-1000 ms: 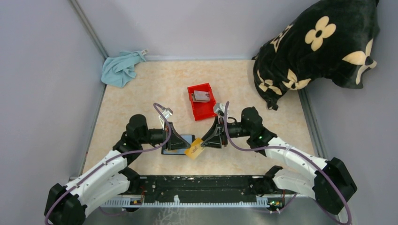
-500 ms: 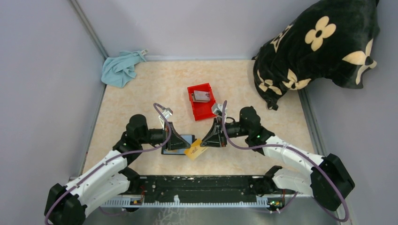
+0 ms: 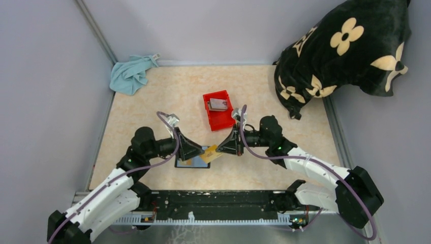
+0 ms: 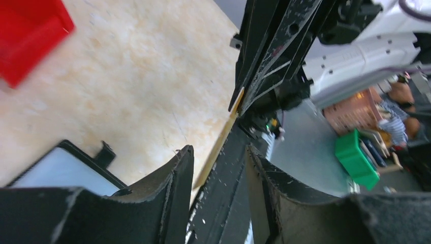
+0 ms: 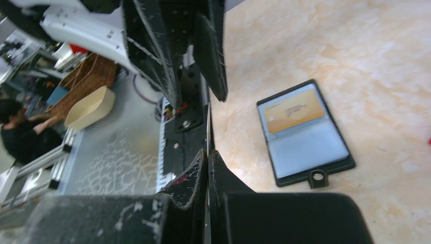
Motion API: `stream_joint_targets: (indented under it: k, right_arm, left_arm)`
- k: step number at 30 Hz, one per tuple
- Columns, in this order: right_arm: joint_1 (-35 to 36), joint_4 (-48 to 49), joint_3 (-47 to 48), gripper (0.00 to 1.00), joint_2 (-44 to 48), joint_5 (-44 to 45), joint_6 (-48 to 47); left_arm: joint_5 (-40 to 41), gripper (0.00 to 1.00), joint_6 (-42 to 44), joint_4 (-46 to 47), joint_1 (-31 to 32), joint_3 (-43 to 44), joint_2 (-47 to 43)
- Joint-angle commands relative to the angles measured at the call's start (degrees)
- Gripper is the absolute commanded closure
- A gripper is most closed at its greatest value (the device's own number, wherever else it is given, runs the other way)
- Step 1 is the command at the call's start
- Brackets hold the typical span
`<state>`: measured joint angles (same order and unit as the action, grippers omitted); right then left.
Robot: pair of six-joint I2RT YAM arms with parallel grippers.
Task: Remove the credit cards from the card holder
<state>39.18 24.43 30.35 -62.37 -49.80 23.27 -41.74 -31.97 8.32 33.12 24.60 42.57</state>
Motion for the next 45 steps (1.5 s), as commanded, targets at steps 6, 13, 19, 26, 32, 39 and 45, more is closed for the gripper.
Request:
stream_joint_targets:
  k: [6,13,19,26,32,39,45]
  right_arm:
    - [-3.8,11.7,-2.6,1.0,4.8,12.1,6.3]
    - [-4.4,17.9,-2.6,1.0,3.5,9.6,9.7]
    - [-4.4,22.3,-3.1,1.0,2.0,7.2,12.3]
    - [-4.4,20.7,-3.6,1.0,3.4,7.1,11.3]
    - [-4.4,22.7,-3.8,1.0,3.0,6.2,12.7]
    - [-4.4,24.6,-4.7,1.0,2.4,6.2,14.2]
    - [-4.4,24.4,-5.1,1.0,2.2,6.5,14.3]
  left_arm:
    - [16.4,0.55,-4.1,2.3,0.3,-5.3,-11.8]
    - [14.2,0.55,-9.4,11.7,0.3,-10.8,-10.1]
    - [15.0,0.55,-9.0,15.0,0.3,-10.7,-8.2]
    - [11.4,0.55,-5.9,13.8,0.3,-6.9,-6.8]
    - [11.5,0.55,-6.3,16.4,0.3,-7.9,-5.7]
    - [11.7,0.58,-6.7,21.1,0.3,-7.5,-2.4]
    - [11.5,0.68,-7.7,24.4,0.3,-7.2,-1.0]
